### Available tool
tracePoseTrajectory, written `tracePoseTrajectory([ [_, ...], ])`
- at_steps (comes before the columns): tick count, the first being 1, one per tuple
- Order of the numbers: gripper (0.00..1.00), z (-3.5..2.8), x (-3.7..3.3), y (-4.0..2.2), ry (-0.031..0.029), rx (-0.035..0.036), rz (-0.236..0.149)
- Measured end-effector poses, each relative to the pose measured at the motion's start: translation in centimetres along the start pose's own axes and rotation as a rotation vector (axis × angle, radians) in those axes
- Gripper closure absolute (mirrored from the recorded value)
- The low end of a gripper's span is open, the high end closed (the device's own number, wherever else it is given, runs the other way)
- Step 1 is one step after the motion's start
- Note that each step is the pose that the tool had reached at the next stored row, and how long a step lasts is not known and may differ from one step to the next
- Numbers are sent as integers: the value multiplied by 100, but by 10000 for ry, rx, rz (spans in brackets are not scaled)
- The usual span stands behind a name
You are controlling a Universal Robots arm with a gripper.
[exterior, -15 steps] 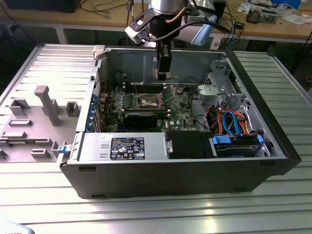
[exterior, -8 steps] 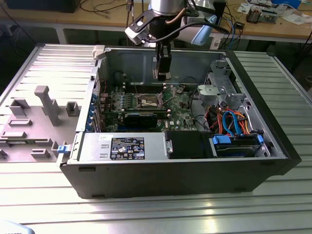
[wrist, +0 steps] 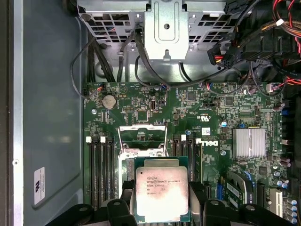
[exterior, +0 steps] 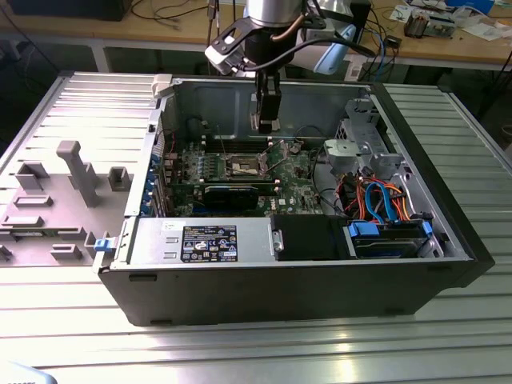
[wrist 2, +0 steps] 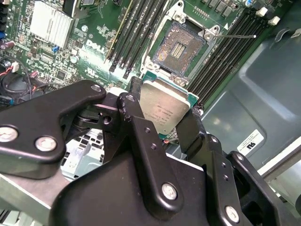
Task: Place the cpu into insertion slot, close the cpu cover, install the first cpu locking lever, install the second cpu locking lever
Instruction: 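Place the cpu into insertion slot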
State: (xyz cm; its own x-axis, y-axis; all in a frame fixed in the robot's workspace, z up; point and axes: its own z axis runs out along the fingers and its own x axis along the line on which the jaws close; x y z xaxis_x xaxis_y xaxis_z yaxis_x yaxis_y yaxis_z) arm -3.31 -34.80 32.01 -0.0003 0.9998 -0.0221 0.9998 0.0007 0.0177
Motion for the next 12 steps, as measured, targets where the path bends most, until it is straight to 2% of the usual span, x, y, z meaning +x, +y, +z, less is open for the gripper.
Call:
tracePoseTrajectory([
  [12, 45, 26, 1, -14, 0, 0, 0],
])
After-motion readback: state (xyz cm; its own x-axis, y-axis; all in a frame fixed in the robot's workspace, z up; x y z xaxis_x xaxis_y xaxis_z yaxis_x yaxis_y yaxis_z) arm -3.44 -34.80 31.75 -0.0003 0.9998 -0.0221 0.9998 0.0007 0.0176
